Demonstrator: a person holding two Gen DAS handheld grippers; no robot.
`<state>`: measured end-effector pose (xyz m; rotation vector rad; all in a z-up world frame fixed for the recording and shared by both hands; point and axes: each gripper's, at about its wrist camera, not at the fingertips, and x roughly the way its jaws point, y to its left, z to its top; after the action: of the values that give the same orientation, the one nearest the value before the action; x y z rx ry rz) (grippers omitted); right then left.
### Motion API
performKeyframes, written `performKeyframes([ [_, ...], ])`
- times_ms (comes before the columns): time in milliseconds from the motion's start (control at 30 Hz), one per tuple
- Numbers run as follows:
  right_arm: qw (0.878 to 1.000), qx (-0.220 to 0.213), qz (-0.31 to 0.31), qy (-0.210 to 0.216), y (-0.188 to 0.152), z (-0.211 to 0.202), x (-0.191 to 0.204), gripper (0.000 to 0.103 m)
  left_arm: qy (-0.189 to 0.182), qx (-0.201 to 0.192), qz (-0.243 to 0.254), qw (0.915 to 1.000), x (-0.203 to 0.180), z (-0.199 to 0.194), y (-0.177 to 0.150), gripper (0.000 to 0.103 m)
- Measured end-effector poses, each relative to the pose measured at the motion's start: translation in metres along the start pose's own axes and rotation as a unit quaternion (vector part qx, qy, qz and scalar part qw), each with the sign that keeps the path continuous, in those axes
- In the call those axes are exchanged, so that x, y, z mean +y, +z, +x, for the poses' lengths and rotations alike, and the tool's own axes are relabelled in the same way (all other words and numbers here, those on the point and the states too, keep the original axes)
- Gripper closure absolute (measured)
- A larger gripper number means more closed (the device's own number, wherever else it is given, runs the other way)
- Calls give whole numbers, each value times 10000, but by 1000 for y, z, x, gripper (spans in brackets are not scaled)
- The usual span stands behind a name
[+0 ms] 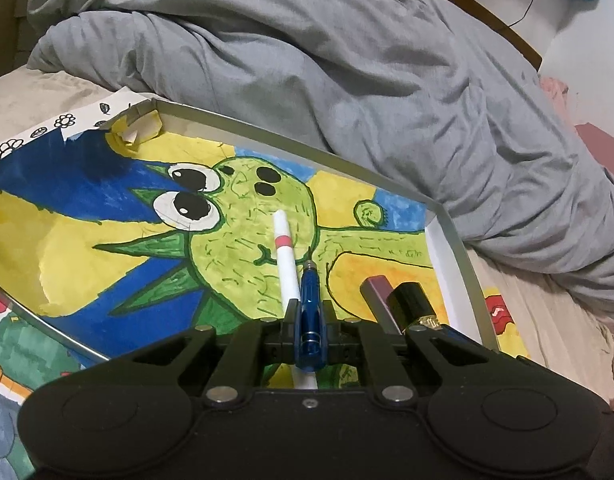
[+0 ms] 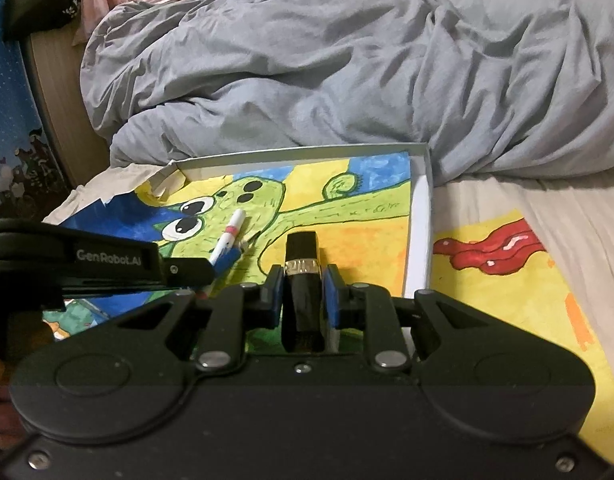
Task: Organize rigid objects
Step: 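Carry screwdriver and lipstick over the silver tray and open both tools to drop them, then lift both open tools up and away from the silver tray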
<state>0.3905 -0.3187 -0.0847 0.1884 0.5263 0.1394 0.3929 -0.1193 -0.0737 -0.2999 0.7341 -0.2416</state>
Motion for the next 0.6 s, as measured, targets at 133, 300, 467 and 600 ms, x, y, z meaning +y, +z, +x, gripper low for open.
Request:
performKeyframes([
  [133,10000,-81,-48,-19,5,-9,0,75,18,-39,-11,10000,-1,-8,2,91],
  [300,9997,-242,-40,-6,14,-28,0,56,24,-189,-16,9998,-3,-26,7,82],
  [467,9989,-478,-7,16,25,-58,2,36,45,-593,4,9982,-3,-60,12,59],
  [600,9973,-732,1,57,32,-87,7,10,207,-1091,103,9938,-5,-94,13,36],
])
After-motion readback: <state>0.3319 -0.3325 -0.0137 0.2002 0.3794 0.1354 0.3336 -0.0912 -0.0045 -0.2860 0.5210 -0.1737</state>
